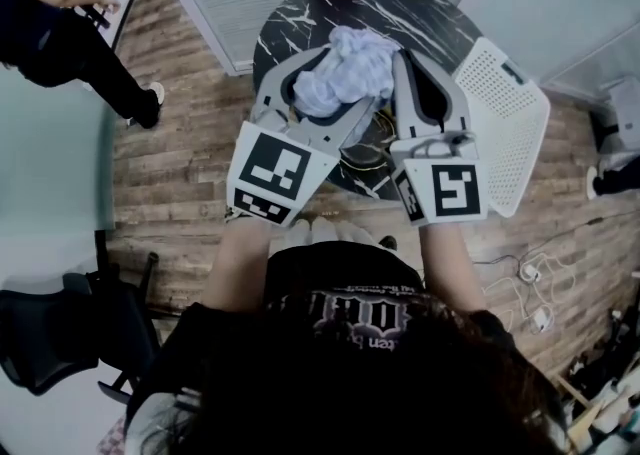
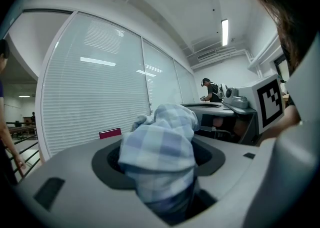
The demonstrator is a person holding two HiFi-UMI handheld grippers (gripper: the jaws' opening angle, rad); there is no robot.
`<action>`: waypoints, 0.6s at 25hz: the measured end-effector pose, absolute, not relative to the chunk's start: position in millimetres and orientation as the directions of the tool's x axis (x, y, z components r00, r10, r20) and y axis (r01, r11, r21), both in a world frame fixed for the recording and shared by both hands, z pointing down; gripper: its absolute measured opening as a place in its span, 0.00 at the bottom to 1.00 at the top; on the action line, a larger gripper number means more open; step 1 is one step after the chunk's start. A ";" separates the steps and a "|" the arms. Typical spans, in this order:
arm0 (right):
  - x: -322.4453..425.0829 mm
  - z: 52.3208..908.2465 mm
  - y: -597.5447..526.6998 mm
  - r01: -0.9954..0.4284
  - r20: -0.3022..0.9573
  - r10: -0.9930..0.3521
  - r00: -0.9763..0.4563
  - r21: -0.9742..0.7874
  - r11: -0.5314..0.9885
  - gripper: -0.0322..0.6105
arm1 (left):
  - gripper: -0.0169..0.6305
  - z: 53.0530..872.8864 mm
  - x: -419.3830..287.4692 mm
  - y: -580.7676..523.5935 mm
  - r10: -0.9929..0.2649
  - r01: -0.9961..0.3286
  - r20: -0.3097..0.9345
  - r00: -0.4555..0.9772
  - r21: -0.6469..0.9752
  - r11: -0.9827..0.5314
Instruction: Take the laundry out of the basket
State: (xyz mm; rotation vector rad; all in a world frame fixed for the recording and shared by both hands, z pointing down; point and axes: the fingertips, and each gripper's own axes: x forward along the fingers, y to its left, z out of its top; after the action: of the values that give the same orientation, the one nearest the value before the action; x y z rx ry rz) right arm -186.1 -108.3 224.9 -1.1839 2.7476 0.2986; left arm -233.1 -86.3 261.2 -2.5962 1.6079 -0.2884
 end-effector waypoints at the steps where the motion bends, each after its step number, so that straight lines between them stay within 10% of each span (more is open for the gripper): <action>1: -185.9 225.1 -108.5 -0.730 -0.200 -0.703 -0.682 0.127 0.672 0.09 | 0.47 260.5 -233.2 -86.0 -0.893 -0.880 0.118 0.433 -0.159 -0.448; 15: -185.9 223.8 -107.4 -0.731 -0.195 -0.706 -0.681 0.117 0.673 0.09 | 0.47 261.2 -232.8 -87.1 -0.896 -0.884 0.122 0.427 -0.152 -0.442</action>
State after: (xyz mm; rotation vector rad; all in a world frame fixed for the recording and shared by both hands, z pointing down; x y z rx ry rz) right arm -185.9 -107.4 223.8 -1.1873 2.7495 0.2795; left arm -232.8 -87.1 261.2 -2.5983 1.6232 -0.2846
